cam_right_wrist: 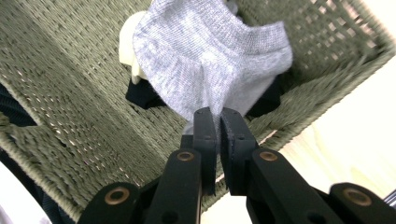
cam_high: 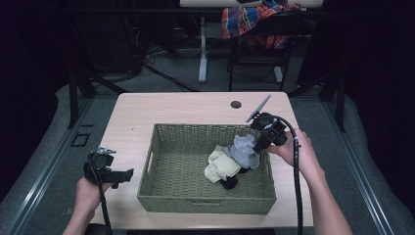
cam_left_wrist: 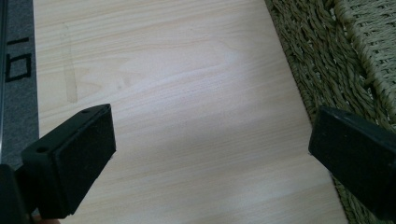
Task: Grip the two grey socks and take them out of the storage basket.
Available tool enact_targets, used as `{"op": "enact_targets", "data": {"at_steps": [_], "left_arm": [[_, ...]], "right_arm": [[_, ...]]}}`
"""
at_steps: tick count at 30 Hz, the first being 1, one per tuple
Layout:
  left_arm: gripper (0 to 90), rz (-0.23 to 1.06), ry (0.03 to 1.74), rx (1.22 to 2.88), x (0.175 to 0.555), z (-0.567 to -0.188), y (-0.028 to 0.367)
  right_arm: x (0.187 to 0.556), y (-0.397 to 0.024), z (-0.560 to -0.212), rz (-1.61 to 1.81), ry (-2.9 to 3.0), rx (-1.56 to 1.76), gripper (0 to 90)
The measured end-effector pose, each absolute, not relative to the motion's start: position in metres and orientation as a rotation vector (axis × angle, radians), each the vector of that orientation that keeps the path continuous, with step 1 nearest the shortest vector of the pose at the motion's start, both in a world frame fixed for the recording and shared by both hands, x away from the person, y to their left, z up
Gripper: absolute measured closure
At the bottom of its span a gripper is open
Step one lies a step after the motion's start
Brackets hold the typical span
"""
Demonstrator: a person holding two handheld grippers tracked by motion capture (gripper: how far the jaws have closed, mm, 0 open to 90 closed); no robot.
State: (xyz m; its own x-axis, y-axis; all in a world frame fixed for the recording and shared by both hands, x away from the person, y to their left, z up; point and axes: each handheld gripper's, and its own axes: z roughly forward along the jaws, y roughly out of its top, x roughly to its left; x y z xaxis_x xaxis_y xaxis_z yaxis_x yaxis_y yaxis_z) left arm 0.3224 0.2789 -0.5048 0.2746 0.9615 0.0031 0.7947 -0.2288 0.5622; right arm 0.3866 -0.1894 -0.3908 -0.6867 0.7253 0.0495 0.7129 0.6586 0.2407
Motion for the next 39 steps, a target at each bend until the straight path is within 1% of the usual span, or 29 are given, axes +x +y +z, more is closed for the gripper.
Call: {"op": "enact_targets", "data": {"at_steps": [11,17,28,39], "left_arm": [[0.7,0.493,1.588,2.091,0.323,-0.506,0.280],[0.7,0.492,1.588,2.093,0.323,-0.506,0.280],[0.7,0.490,1.597,2.096,0.323,-0.507,0.280],[0.7,0.495,1.608,2.096,0.322,-0.507,0.281]], "right_arm": [[0.396,-0.182,-0.378,0.362,2.825,1.216,86.1],[0.394,-0.180,-0.368,0.405,2.806,1.212,86.1],[0.392,-0.194,-0.364,0.441,2.778,1.223,86.1],[0.387,-0.207,-0.347,0.552,2.731,1.221,86.1]]}}
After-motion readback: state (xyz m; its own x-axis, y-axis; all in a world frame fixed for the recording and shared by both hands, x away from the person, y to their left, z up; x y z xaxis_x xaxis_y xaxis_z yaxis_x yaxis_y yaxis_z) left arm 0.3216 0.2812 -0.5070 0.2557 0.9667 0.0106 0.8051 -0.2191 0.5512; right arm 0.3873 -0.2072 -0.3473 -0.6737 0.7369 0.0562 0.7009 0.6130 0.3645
